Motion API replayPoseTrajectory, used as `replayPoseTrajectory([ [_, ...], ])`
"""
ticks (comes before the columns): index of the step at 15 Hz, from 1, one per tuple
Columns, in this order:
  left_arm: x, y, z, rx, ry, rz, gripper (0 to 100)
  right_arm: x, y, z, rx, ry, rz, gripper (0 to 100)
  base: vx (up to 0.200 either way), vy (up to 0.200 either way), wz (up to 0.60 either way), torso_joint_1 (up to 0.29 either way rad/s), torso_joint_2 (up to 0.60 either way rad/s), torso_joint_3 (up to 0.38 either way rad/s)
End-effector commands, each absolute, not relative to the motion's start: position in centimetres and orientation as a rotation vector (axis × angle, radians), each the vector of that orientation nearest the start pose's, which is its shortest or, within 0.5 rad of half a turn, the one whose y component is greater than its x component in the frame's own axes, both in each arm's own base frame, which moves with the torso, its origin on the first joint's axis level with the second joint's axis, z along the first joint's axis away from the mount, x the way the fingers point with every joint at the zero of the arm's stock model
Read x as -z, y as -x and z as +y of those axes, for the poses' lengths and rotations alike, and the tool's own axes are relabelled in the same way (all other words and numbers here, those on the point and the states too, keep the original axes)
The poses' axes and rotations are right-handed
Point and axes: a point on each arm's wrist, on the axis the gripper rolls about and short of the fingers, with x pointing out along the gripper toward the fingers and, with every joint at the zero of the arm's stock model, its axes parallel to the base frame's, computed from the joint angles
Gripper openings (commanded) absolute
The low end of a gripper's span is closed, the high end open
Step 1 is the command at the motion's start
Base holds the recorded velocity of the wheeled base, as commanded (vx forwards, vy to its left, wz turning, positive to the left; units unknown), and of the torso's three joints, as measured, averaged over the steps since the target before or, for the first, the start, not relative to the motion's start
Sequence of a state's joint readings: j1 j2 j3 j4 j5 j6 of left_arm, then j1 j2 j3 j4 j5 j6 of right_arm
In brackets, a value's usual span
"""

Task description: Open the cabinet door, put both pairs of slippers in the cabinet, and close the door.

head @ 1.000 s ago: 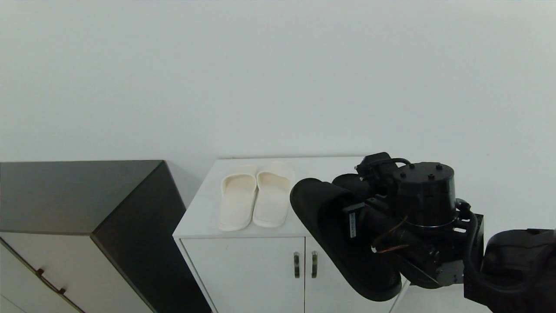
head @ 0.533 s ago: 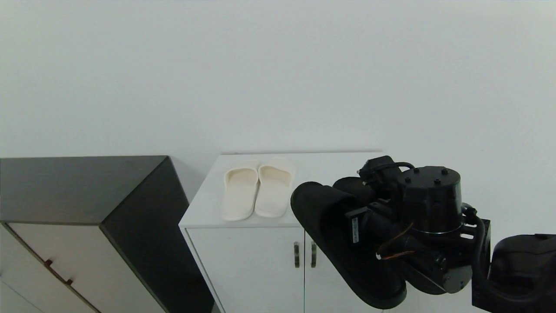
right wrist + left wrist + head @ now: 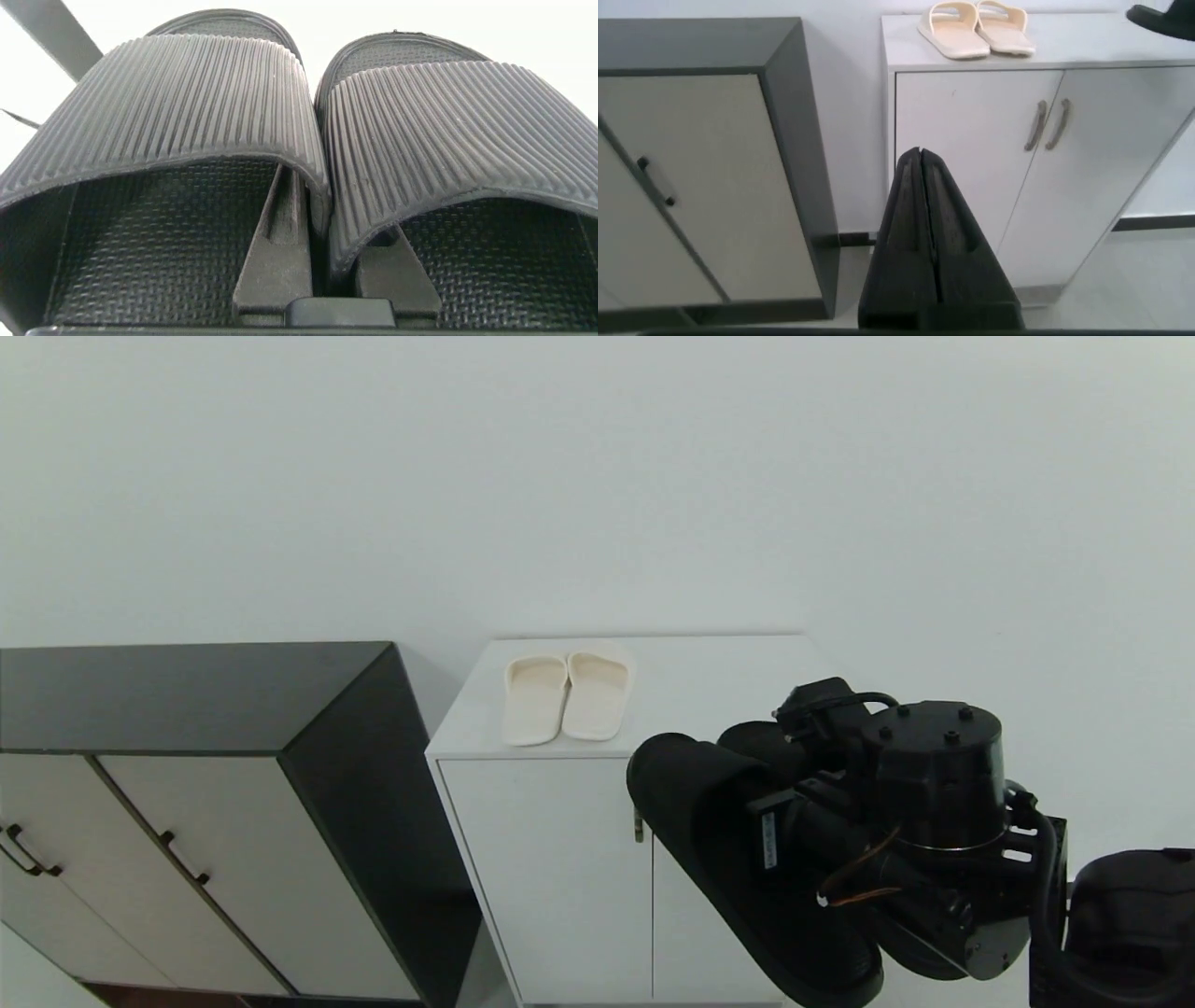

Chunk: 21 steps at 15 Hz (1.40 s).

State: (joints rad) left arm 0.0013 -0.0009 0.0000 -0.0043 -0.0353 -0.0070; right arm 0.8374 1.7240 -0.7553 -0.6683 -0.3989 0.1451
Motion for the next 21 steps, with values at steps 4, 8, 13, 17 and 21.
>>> replayPoseTrajectory([
  [4, -7.6, 2.3, -0.1, 0.032, 0.015, -0.004, 0, -15.9, -19.8, 21.6, -0.464, 0.041, 0.294, 0, 0.000, 0.000, 0.00, 0.000, 0.00, 0.000],
  [8, -7.6, 2.3, -0.1, 0.032, 0.015, -0.004, 0, -15.6, -19.5, 21.5, -0.478, 0.055, 0.304, 0, 0.000, 0.000, 0.00, 0.000, 0.00, 0.000],
  [13, -7.6, 2.3, -0.1, 0.031, 0.017, -0.006, 0, -15.5, -19.5, 21.5, -0.478, 0.060, 0.309, 0, 0.000, -0.120, 0.00, 0.002, 0.00, 0.000],
  [17, -7.6, 2.3, -0.1, 0.029, 0.024, -0.004, 0, -15.4, -19.4, 21.4, -0.477, 0.062, 0.313, 0, 0.000, 0.000, 0.00, 0.000, 0.00, 0.000],
  [21, -7.6, 2.3, -0.1, 0.029, 0.024, -0.004, 0, -15.2, -19.4, 21.4, -0.476, 0.072, 0.316, 0, 0.000, 0.000, 0.00, 0.000, 0.00, 0.000],
])
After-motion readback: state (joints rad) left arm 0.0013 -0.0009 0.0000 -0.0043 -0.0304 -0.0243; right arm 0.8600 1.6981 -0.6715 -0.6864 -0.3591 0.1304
